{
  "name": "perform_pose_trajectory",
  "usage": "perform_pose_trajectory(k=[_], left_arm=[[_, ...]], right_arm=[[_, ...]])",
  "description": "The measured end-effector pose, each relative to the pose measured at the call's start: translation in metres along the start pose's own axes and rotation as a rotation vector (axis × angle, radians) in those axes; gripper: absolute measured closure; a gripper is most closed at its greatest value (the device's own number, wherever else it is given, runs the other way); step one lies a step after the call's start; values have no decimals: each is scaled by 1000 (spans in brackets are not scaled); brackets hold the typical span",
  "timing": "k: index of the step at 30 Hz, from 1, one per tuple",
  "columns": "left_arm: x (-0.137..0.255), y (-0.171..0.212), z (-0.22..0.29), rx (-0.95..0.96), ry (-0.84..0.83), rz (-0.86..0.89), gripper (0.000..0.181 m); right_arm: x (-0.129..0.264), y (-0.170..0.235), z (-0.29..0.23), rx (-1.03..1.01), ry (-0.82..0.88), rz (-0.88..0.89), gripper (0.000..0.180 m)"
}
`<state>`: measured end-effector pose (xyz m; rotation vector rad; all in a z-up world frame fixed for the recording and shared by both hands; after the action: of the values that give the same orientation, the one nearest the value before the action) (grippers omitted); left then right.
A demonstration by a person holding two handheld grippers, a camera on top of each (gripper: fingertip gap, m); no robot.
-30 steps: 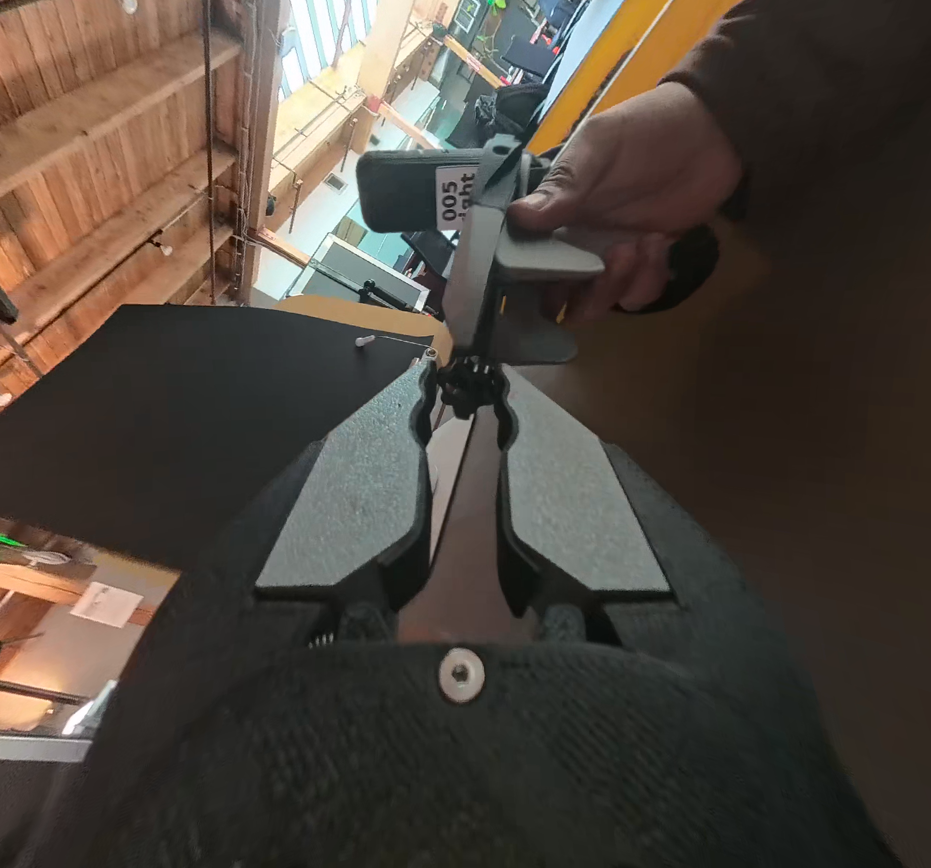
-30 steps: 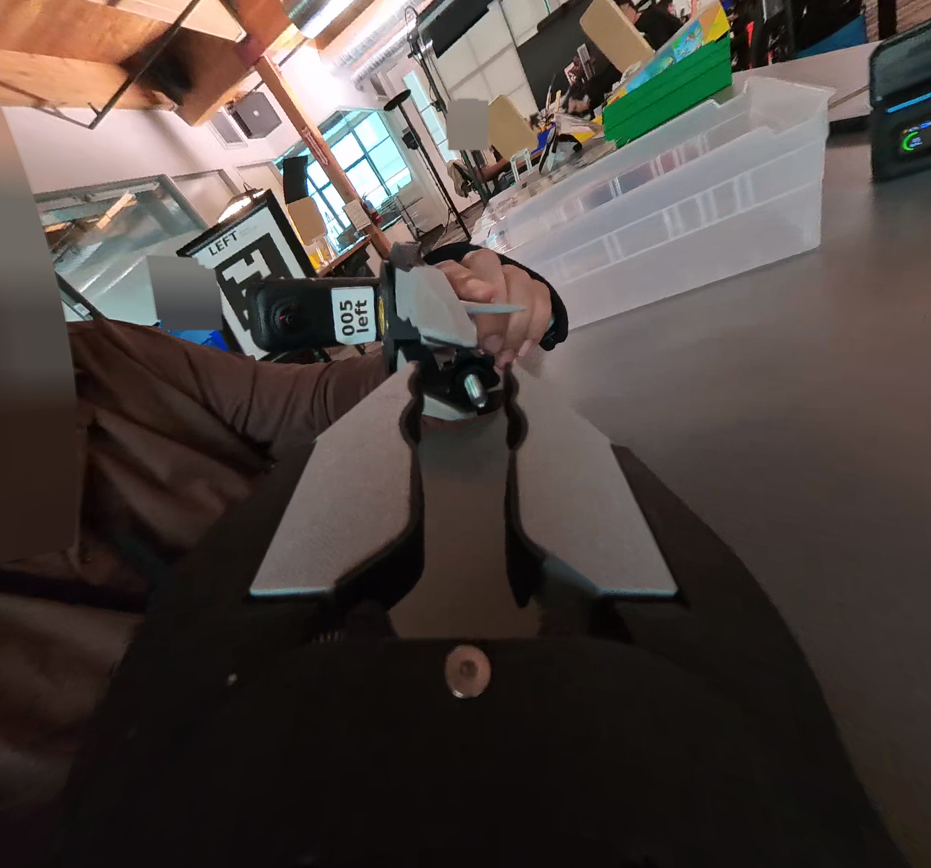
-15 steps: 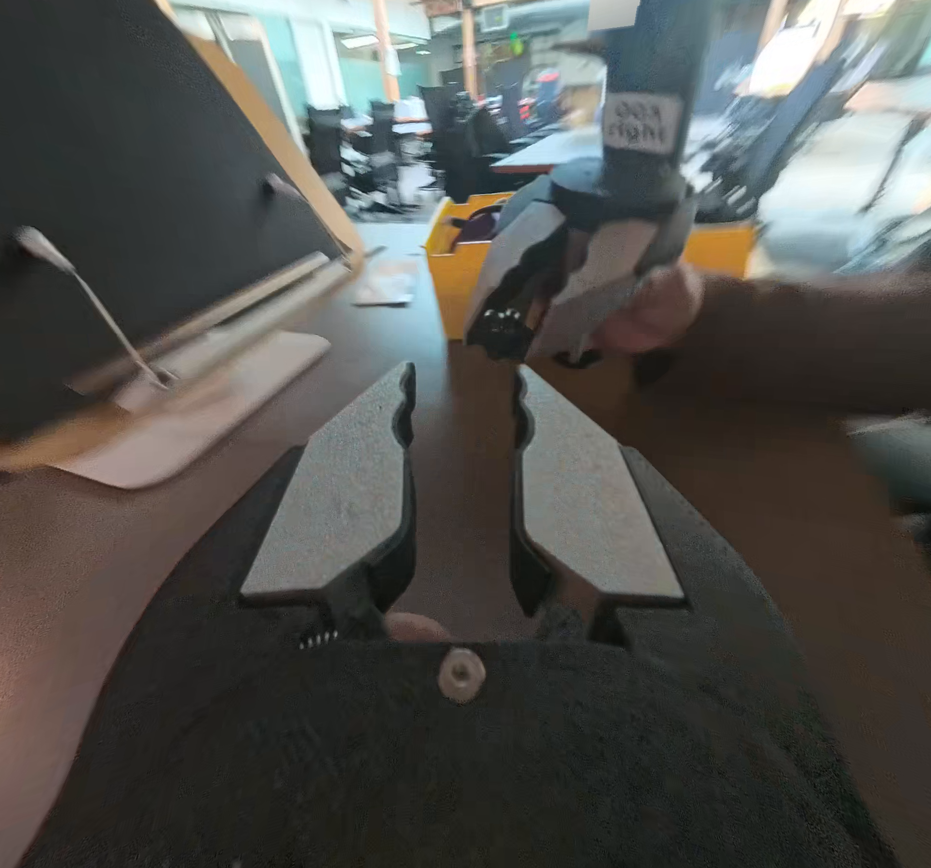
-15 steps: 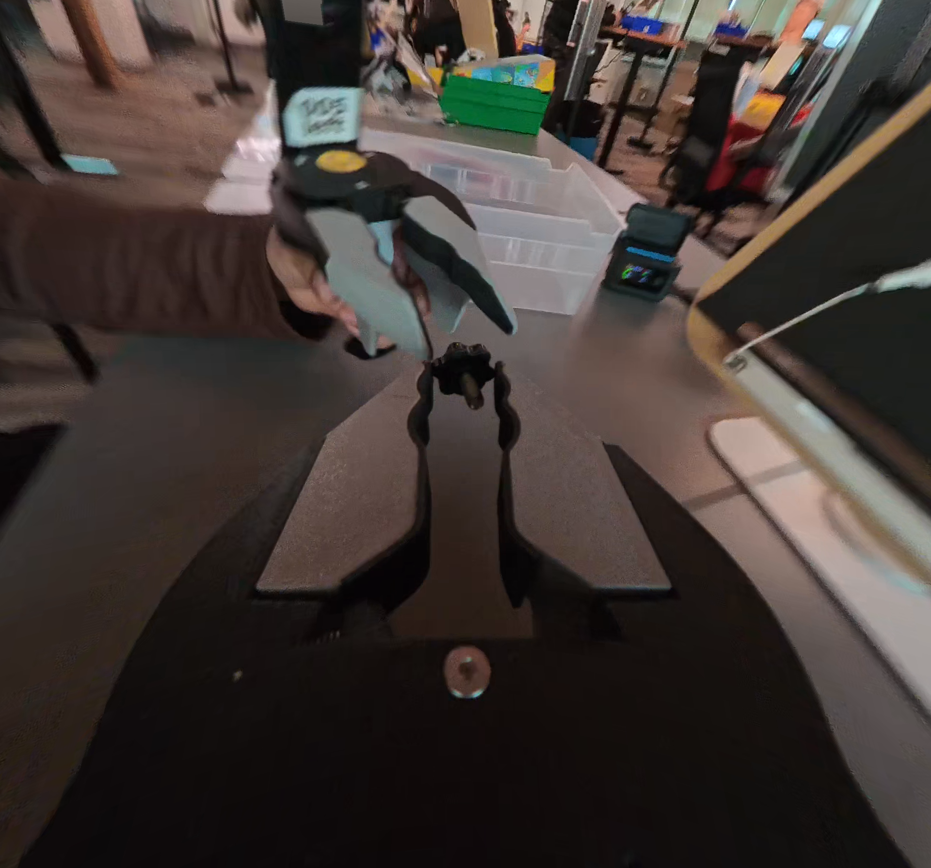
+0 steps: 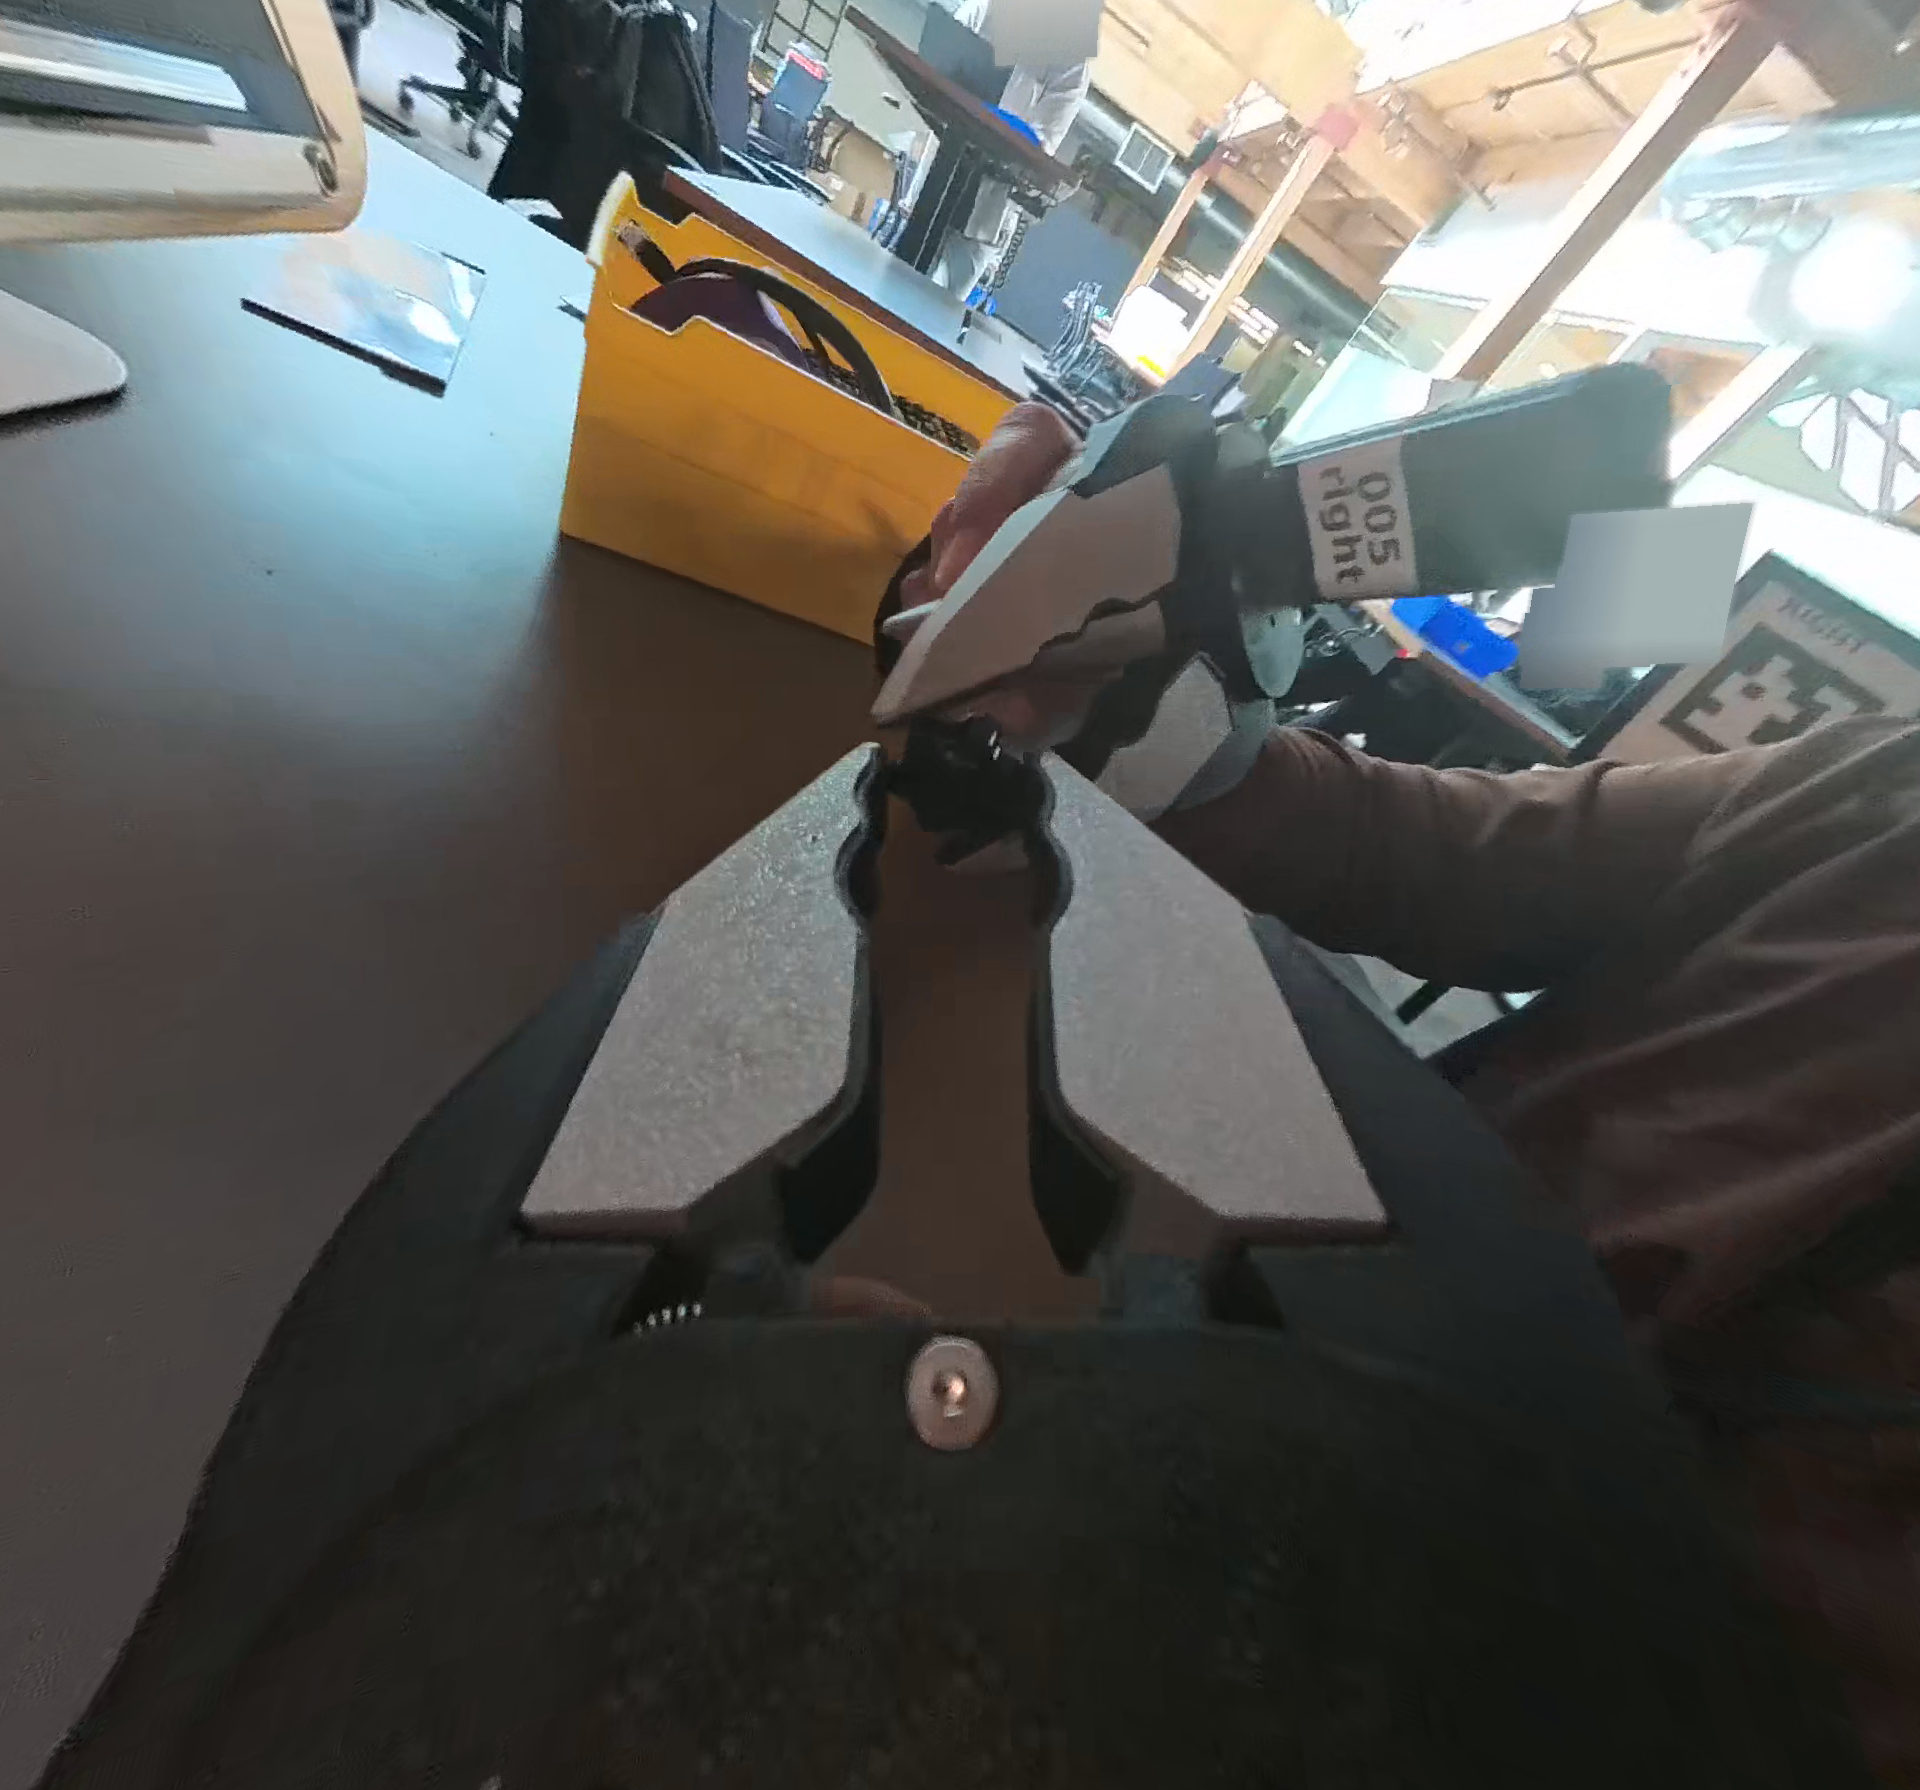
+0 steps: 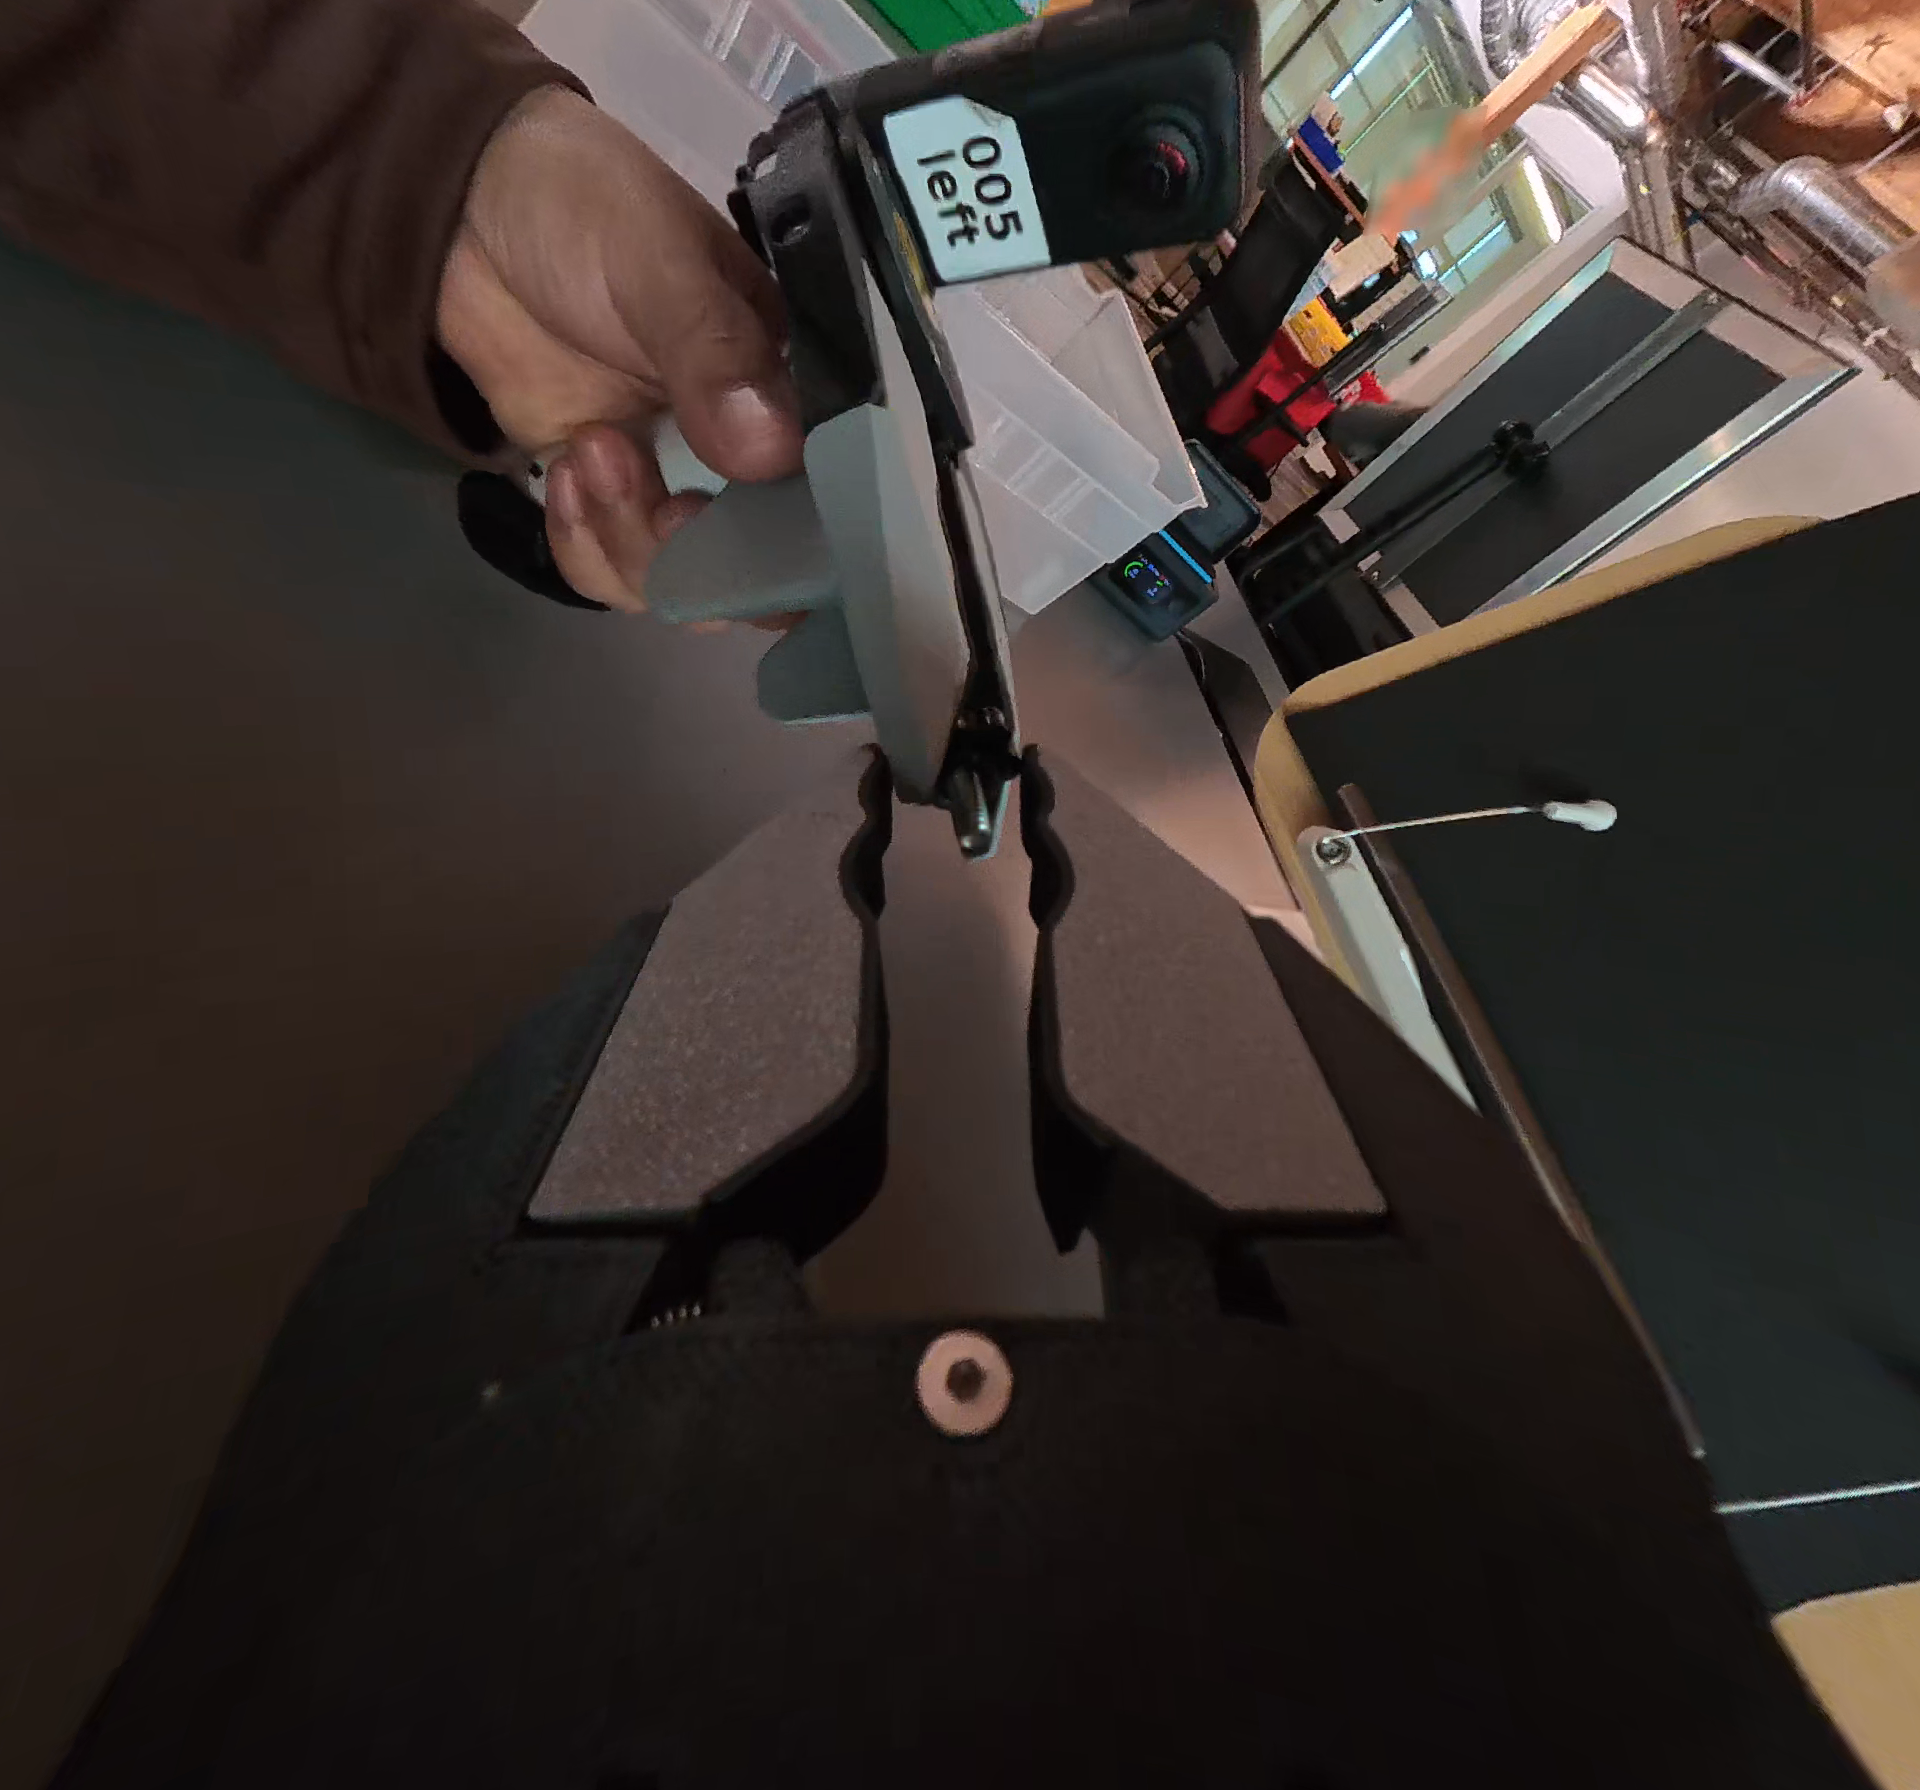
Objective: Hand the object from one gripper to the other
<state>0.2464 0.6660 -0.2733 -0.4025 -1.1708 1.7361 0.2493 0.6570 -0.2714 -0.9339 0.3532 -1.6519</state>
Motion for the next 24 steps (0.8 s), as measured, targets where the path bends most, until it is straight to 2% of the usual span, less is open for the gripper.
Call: perform_pose_trajectory(k=[5,8,12,16,18,21,24], left_arm=[[14,-12,-5,-115,-113,57,159],[25,-22,-14,-238,-285,98,159],[30,-29,-13,-497,-519,98,159],[26,-24,-20,-773,-791,-39,159],[20,-17,-24,-915,-916,-143,159],[10,-8,-32,-1009,-1025,-290,159],[4,-7,-31,-1074,-1076,-343,159]], right_arm=[[6,3,8,-146,-69,24,155],[9,7,19,-303,-119,63,153],[8,9,26,-586,-281,135,149],[8,16,33,-850,-457,207,146],[7,17,34,-959,-541,246,136],[-1,24,34,-1000,-529,216,128],[-8,24,29,-985,-500,172,126]])
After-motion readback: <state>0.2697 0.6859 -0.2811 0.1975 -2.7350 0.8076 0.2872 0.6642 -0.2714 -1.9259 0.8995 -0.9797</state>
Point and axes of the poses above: each gripper's, where its closed fingertips meet, x back along the fingers, y out of its underside, z = x × y across the jaws, the point moved 2 cm from there along x, back along the fingers, and after that the axes turned 11 degrees about -z, right-handed, at the moved point
